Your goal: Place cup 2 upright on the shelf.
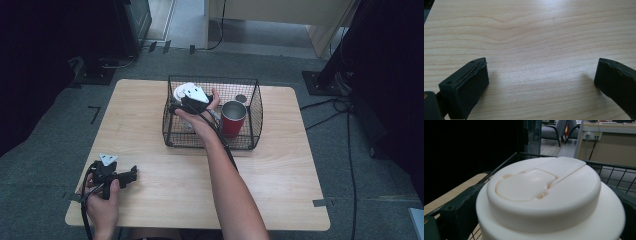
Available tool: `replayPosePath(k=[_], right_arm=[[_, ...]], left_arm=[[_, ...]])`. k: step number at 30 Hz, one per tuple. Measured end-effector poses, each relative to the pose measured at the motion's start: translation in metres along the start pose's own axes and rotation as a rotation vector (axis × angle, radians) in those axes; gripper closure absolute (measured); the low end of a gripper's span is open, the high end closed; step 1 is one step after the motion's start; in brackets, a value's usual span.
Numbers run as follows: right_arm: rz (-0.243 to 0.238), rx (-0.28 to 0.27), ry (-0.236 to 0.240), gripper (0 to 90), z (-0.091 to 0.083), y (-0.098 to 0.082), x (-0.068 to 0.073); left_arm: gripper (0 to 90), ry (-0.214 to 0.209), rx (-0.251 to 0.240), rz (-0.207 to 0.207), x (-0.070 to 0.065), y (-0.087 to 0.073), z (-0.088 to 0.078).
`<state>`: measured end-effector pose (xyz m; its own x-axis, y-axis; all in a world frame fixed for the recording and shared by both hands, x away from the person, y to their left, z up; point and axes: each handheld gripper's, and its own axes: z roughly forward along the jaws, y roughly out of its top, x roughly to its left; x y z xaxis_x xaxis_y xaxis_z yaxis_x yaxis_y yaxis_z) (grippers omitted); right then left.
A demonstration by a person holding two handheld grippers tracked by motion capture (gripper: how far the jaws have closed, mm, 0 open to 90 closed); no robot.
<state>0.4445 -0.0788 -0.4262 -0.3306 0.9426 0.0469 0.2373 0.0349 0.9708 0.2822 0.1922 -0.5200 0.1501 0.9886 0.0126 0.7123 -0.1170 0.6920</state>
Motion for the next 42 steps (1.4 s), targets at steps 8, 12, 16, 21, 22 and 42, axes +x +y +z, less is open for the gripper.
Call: replayPosePath(k=[8,12,16,21,22,42], right_arm=[[0.014,-0.040,0.004,0.9,-0.006,0.010,-0.005],[0.015,-0.056,0.005,0.9,-0.011,0.016,-0.006],[0.007,-0.039,0.008,0.9,-0.019,0.022,-0.008],[-0.019,-0.002,0.026,0.9,-0.031,0.024,-0.011],[-0.021,-0.004,0.030,0.9,-0.034,0.023,-0.011],[-0.030,0.009,0.011,0.9,-0.088,0.012,-0.037]], left_arm=[[0.0,0.000,0.000,0.000,0.000,0.000,0.000],[0.0,0.000,0.000,0.000,0.000,0.000,0.000],[0.0,0.000,-0.001,-0.001,0.000,0.000,0.000],[0.0,0.000,0.000,0.000,0.000,0.000,0.000],[0.0,0.000,-0.001,-0.002,0.000,0.000,0.000],[0.0,0.000,-0.002,-0.003,0.000,0.000,0.000]])
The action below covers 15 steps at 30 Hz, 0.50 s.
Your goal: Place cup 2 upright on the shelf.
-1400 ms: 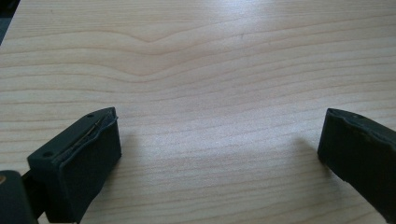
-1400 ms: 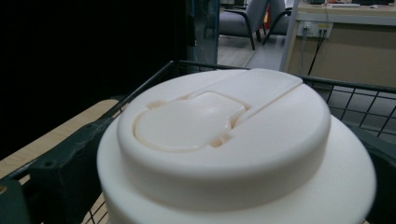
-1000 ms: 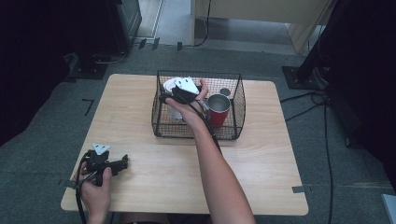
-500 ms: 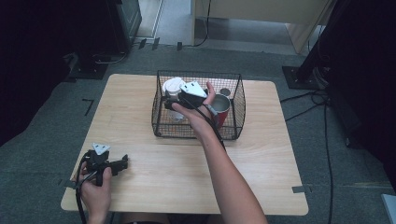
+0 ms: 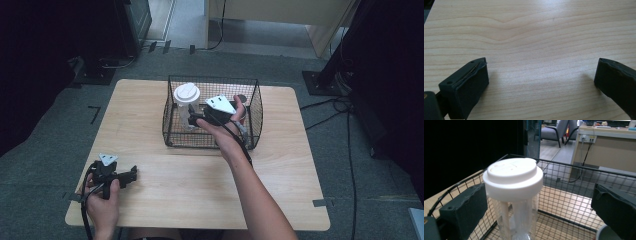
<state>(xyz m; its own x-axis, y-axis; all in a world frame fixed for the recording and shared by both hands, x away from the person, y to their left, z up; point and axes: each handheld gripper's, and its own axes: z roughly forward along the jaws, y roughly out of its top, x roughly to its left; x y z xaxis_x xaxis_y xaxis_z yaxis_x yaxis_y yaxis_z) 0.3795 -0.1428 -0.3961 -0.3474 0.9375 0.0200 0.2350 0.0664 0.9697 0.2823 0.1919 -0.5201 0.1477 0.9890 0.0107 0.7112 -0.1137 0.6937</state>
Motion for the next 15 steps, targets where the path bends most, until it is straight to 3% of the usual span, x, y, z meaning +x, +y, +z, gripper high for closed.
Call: replayPosePath(k=[15], right_arm=[[0.001,0.014,-0.012,0.9,-0.028,-0.013,-0.014]], left_arm=[[0.0,0.000,0.000,0.000,0.000,0.000,0.000]])
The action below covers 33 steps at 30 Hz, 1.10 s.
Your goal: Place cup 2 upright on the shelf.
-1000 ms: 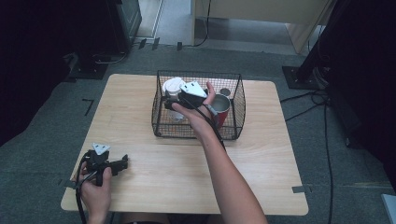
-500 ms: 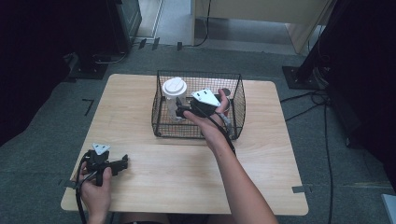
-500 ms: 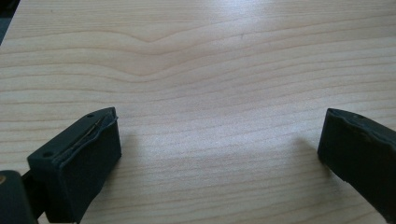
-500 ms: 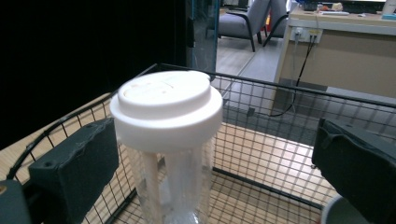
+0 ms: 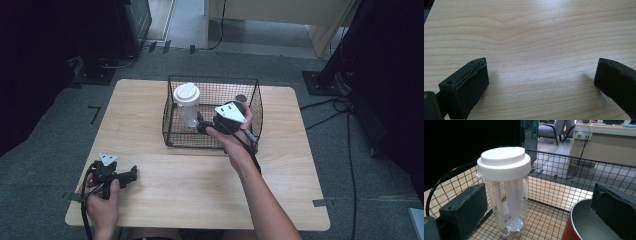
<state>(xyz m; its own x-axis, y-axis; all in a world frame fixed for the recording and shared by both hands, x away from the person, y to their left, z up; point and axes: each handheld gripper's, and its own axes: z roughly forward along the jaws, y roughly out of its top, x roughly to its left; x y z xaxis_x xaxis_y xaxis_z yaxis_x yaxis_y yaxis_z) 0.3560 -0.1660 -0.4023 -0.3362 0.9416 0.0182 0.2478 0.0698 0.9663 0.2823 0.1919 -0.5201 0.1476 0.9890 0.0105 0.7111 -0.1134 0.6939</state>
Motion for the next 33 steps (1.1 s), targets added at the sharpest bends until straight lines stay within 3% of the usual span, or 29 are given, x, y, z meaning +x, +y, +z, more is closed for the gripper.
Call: replayPosePath(k=[33], right_arm=[[0.001,0.001,-0.028,0.9,-0.052,-0.027,-0.027]], left_arm=[[0.0,0.000,0.000,0.000,0.000,0.000,0.000]])
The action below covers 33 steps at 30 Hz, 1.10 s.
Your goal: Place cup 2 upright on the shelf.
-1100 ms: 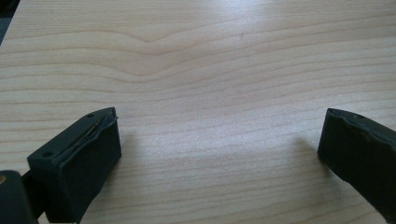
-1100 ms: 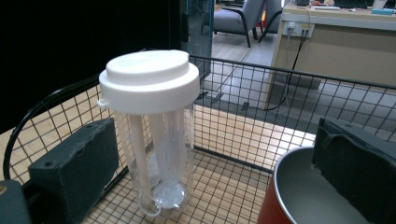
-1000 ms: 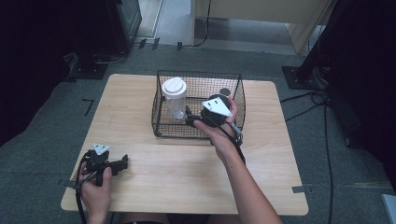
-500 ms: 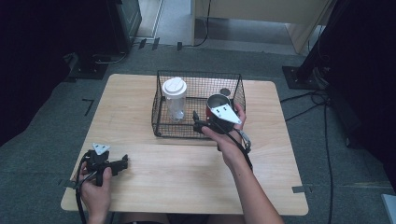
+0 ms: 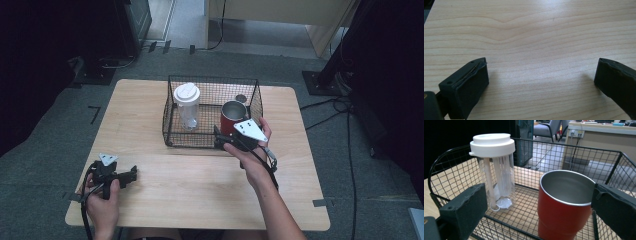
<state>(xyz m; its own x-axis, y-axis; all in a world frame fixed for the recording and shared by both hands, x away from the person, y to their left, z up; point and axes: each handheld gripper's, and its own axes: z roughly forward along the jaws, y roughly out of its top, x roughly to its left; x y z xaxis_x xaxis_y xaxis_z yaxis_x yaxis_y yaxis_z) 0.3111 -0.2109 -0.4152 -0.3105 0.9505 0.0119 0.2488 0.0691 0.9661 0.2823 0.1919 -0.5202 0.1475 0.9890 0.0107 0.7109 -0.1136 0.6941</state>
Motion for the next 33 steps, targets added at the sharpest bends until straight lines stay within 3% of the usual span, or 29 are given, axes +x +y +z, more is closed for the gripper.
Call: replayPosePath(k=[33], right_arm=[[0.050,0.046,-0.051,0.9,-0.048,-0.050,-0.045]], left_arm=[[0.0,0.000,0.002,0.002,0.000,0.000,0.000]])
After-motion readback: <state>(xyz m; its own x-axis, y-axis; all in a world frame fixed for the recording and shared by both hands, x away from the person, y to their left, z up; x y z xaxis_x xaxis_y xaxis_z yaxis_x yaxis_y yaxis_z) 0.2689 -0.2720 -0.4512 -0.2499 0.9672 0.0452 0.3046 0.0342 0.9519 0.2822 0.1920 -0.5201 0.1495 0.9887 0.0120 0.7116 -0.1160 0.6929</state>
